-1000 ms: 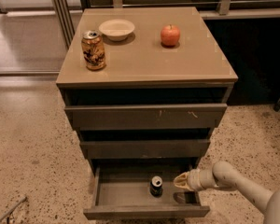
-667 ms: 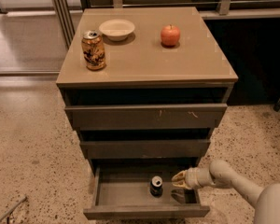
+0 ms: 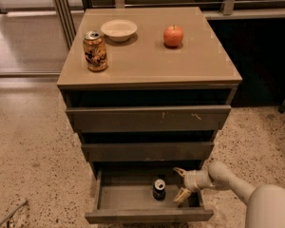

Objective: Pick pepsi can from bottom drawer and place on counter

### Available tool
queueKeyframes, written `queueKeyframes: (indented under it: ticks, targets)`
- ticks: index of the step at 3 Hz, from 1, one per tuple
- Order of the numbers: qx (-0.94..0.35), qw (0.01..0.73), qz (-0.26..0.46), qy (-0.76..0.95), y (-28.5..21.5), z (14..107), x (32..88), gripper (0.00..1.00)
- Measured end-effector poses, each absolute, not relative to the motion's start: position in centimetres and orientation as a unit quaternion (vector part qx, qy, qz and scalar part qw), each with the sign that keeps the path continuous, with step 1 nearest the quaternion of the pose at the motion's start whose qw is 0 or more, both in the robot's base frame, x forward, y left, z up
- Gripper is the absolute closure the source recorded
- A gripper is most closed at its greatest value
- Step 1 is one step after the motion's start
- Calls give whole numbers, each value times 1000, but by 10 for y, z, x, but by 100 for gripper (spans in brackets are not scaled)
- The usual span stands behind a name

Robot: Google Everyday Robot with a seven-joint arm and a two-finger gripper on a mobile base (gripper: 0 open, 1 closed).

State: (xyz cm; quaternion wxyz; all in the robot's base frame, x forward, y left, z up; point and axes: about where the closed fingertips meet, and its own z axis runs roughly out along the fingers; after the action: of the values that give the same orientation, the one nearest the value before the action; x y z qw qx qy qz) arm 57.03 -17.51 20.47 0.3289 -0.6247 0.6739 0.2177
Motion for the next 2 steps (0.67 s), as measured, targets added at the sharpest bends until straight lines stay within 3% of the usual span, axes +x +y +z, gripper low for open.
queueKeyframes:
  ticks: [2]
  targets:
    - [-620, 354, 244, 657, -147, 192, 582, 17]
